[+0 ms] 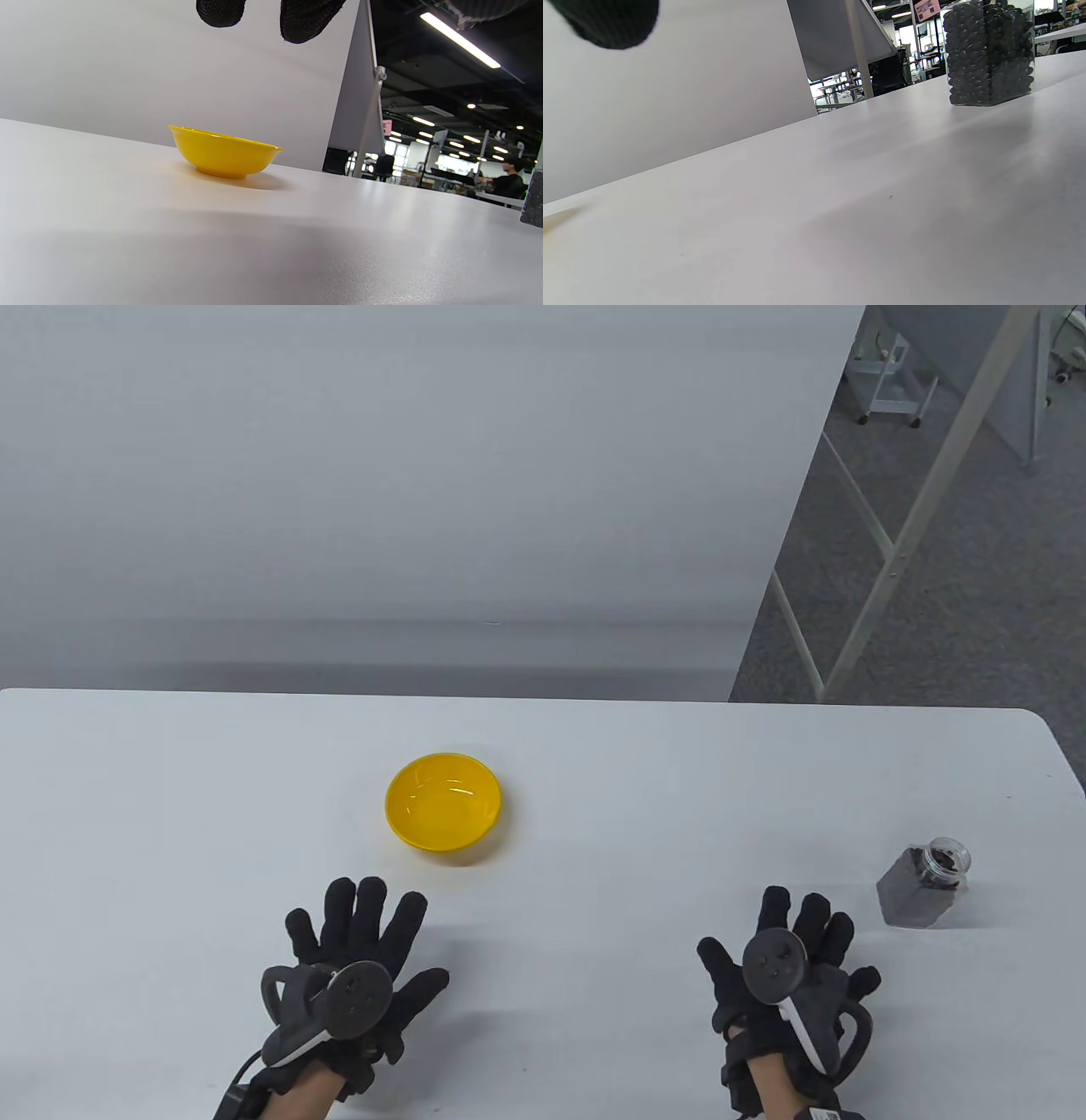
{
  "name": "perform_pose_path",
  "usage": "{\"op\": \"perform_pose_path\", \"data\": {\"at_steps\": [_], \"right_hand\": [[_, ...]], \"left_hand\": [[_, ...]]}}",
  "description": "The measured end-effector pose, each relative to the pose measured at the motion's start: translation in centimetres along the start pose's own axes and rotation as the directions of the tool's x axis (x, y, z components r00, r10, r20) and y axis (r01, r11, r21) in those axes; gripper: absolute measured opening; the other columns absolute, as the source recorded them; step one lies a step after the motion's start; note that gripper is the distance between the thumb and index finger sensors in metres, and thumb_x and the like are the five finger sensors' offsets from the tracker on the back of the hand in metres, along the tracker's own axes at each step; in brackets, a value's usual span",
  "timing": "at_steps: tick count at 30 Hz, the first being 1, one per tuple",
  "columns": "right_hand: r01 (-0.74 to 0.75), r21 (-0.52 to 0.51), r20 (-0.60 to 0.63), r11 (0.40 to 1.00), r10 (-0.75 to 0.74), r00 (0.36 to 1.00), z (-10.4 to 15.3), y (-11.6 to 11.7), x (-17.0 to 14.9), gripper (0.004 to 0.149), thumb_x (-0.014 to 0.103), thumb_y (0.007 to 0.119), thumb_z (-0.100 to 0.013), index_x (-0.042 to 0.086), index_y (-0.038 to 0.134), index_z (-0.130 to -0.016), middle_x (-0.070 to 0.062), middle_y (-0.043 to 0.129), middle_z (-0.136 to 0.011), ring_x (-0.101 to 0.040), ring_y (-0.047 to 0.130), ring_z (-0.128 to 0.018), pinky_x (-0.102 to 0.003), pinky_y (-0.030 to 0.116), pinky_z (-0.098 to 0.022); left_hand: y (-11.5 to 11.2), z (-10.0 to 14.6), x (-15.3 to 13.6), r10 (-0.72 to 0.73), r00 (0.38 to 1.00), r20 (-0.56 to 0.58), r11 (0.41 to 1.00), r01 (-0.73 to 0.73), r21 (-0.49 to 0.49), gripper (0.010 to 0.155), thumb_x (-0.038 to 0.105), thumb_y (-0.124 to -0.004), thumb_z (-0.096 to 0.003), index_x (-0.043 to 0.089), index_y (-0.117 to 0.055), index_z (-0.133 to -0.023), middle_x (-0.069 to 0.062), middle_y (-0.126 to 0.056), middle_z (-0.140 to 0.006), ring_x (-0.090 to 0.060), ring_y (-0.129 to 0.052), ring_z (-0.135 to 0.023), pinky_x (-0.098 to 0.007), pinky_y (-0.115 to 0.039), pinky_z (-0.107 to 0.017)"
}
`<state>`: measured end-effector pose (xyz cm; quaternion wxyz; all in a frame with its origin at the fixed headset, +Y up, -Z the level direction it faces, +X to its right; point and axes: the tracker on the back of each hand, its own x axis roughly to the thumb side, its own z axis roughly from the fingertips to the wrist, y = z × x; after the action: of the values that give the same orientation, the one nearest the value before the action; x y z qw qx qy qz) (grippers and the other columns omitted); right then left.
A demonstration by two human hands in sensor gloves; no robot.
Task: Pour coffee beans from coffee jar into bowl
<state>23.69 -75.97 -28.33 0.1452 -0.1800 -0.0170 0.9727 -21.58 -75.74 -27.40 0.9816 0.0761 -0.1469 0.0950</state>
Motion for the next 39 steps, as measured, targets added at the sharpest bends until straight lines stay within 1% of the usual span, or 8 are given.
{"op": "perform_pose_path", "data": {"at_steps": [6, 13, 15, 17, 22, 28, 35, 39], "right_hand": [[0.032, -0.002, -0.039, 0.999, -0.032, 0.999, -0.8, -0.9, -1.1, 0.096, 0.075, 0.064, -0.038, 0.03, 0.006, -0.098, -0.021, -0.001, -0.107, -0.051, 0.005, -0.1, -0.086, 0.014, -0.056], [0.054, -0.019, -0.085, 0.998, -0.056, 0.995, -2.1, -2.1, -2.4, 0.097, 0.075, 0.065, -0.038, 0.027, 0.007, -0.098, -0.022, 0.004, -0.107, -0.05, 0.012, -0.102, -0.086, 0.016, -0.056], [0.072, -0.029, -0.103, 0.997, -0.074, 0.992, -2.5, -2.5, -2.8, 0.098, 0.075, 0.066, -0.038, 0.027, 0.006, -0.098, -0.022, 0.004, -0.107, -0.052, 0.014, -0.102, -0.086, 0.017, -0.057], [0.093, -0.032, -0.122, 0.995, -0.096, 0.988, -2.8, -2.9, -3.2, 0.098, 0.075, 0.066, -0.038, 0.026, 0.006, -0.098, -0.022, 0.004, -0.107, -0.054, 0.014, -0.101, -0.086, 0.018, -0.057], [0.128, -0.05, -0.165, 0.99, -0.135, 0.977, -3.7, -3.7, -4.5, 0.1, 0.075, 0.066, -0.038, 0.025, 0.005, -0.098, -0.023, 0.004, -0.106, -0.053, 0.016, -0.101, -0.086, 0.019, -0.058], [0.204, -0.072, -0.235, 0.976, -0.215, 0.948, -4.9, -4.3, -6.9, 0.101, 0.075, 0.067, -0.038, 0.024, 0.003, -0.097, -0.023, 0.003, -0.106, -0.051, 0.017, -0.101, -0.082, 0.021, -0.06], [0.273, -0.102, -0.304, 0.957, -0.291, 0.907, -6.1, -4.8, -9.3, 0.106, 0.076, 0.068, -0.038, 0.02, -0.001, -0.095, -0.023, 0.002, -0.105, -0.051, 0.017, -0.101, -0.081, 0.024, -0.062], [0.258, -0.123, -0.343, 0.958, -0.285, 0.895, -6.7, -4.8, -10.6, 0.108, 0.076, 0.069, -0.037, 0.018, -0.003, -0.094, -0.023, 0.001, -0.105, -0.051, 0.017, -0.101, -0.079, 0.026, -0.063]], "left_hand": [[0.0, 0.0, 0.0, 0.002, 1.0, 0.002, 1.0, -0.002, 0.002, 0.091, 0.081, -0.052, -0.0396, 0.025, -0.047, -0.112, -0.024, -0.033, -0.114, -0.06, -0.027, -0.102, -0.083, -0.018, -0.052], [0.0, 0.0, 0.1, 0.006, 1.0, 0.004, 1.0, -0.006, -0.002, 0.091, 0.081, -0.052, -0.0397, 0.025, -0.047, -0.112, -0.024, -0.033, -0.114, -0.06, -0.027, -0.102, -0.083, -0.018, -0.052], [-0.1, 0.0, 0.1, 0.004, 1.0, 0.005, 1.0, -0.004, -0.003, 0.091, 0.081, -0.052, -0.0396, 0.025, -0.047, -0.112, -0.024, -0.033, -0.114, -0.06, -0.027, -0.102, -0.083, -0.018, -0.052], [-0.1, -0.1, 0.1, 0.004, 1.0, 0.005, 1.0, -0.004, -0.005, 0.091, 0.081, -0.052, -0.0397, 0.025, -0.047, -0.112, -0.024, -0.033, -0.114, -0.06, -0.026, -0.102, -0.083, -0.018, -0.052], [-0.1, -0.1, 0.2, 0.0, 1.0, 0.004, 1.0, 0.0, -0.008, 0.091, 0.08, -0.053, -0.0398, 0.025, -0.047, -0.112, -0.024, -0.034, -0.114, -0.06, -0.027, -0.102, -0.083, -0.018, -0.052], [-0.1, -0.1, 0.3, 0.006, 1.0, 0.008, 1.0, -0.006, -0.01, 0.09, 0.079, -0.054, -0.04, 0.025, -0.047, -0.112, -0.025, -0.033, -0.114, -0.06, -0.027, -0.102, -0.083, -0.018, -0.052], [0.1, -0.1, 0.4, -0.001, 1.0, 0.01, 1.0, 0.001, -0.002, 0.09, 0.078, -0.056, -0.0404, 0.024, -0.047, -0.112, -0.025, -0.033, -0.114, -0.06, -0.027, -0.102, -0.083, -0.018, -0.052], [0.5, -0.1, 0.6, 0.002, 1.0, 0.014, 1.0, -0.002, 0.016, 0.09, 0.078, -0.056, -0.0402, 0.024, -0.046, -0.112, -0.025, -0.033, -0.114, -0.06, -0.027, -0.102, -0.083, -0.018, -0.052]]}}
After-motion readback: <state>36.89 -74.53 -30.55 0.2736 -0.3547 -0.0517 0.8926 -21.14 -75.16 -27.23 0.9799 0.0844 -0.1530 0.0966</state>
